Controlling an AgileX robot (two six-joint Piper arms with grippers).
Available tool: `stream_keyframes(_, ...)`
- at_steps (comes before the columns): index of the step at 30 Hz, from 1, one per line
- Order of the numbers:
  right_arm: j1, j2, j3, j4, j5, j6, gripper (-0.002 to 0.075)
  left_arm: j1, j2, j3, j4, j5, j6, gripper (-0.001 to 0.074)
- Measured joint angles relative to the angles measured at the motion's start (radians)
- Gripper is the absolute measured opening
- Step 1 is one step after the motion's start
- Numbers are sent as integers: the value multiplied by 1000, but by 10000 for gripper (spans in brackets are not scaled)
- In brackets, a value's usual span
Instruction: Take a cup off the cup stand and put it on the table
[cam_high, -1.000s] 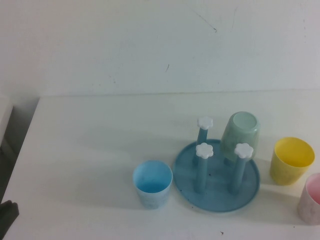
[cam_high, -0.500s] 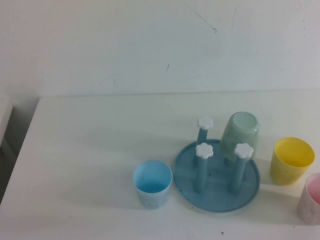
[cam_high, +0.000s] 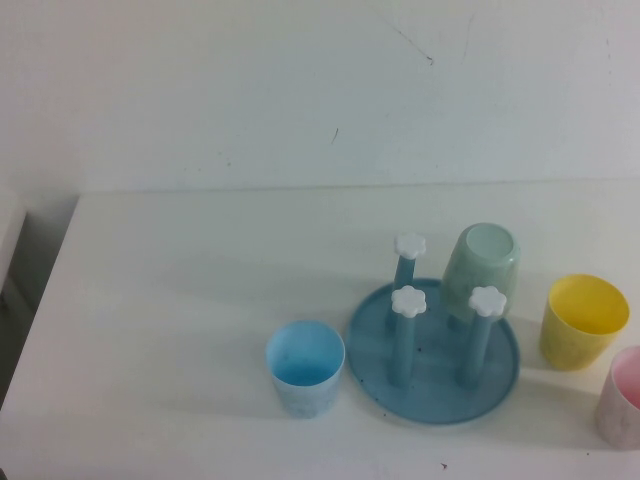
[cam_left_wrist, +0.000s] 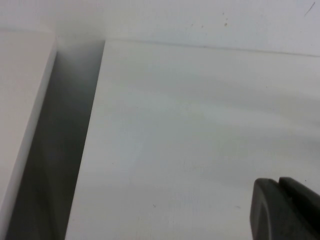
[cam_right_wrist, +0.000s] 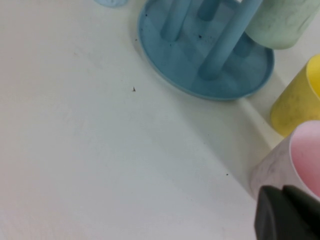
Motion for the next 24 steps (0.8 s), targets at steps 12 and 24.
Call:
stream_keyframes(12,0,0,0,0,2,0,-3,0,0,0,0,3,68,-2)
stream_keyframes(24,0,0,0,0,5,0,-3,0,0,-2,0,7,68,-2)
